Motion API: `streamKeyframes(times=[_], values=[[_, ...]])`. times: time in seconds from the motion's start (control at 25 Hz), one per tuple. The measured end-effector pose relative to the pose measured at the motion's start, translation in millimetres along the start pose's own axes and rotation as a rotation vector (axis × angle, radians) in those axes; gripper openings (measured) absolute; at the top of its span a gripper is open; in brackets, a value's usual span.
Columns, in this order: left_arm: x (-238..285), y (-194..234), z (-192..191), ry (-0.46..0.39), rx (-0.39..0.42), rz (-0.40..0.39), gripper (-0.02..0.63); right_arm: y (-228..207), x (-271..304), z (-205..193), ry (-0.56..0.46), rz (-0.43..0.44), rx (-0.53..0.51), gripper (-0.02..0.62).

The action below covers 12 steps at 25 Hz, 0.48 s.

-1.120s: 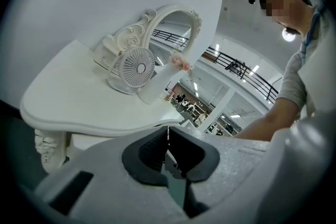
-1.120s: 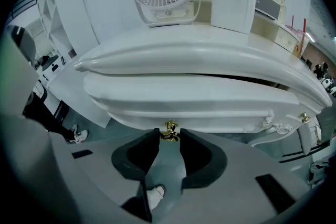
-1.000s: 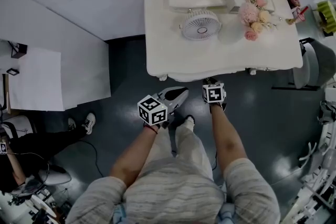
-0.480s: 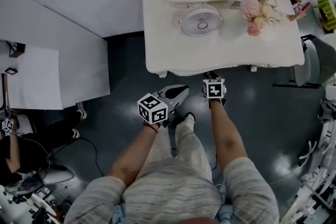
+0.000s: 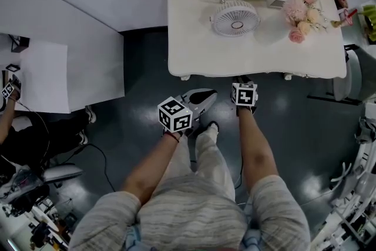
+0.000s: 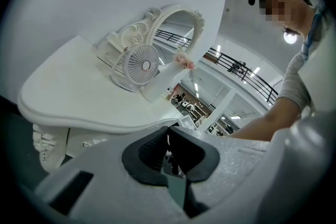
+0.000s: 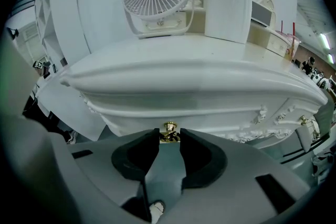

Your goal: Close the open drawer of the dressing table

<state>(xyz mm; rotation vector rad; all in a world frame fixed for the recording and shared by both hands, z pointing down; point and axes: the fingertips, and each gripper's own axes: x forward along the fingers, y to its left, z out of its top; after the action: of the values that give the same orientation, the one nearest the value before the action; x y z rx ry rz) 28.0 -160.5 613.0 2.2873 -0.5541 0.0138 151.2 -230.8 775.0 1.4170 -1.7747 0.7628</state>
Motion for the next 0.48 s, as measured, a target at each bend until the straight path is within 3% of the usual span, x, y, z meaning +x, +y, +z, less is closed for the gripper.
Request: streamKeyframes(times=[0.48], values=[[4.5,8.3,0.6,-0.004,-0.005,0.001,0.020,0.1,4.5,3.8,0.004,0.016,-0.009,0.121]])
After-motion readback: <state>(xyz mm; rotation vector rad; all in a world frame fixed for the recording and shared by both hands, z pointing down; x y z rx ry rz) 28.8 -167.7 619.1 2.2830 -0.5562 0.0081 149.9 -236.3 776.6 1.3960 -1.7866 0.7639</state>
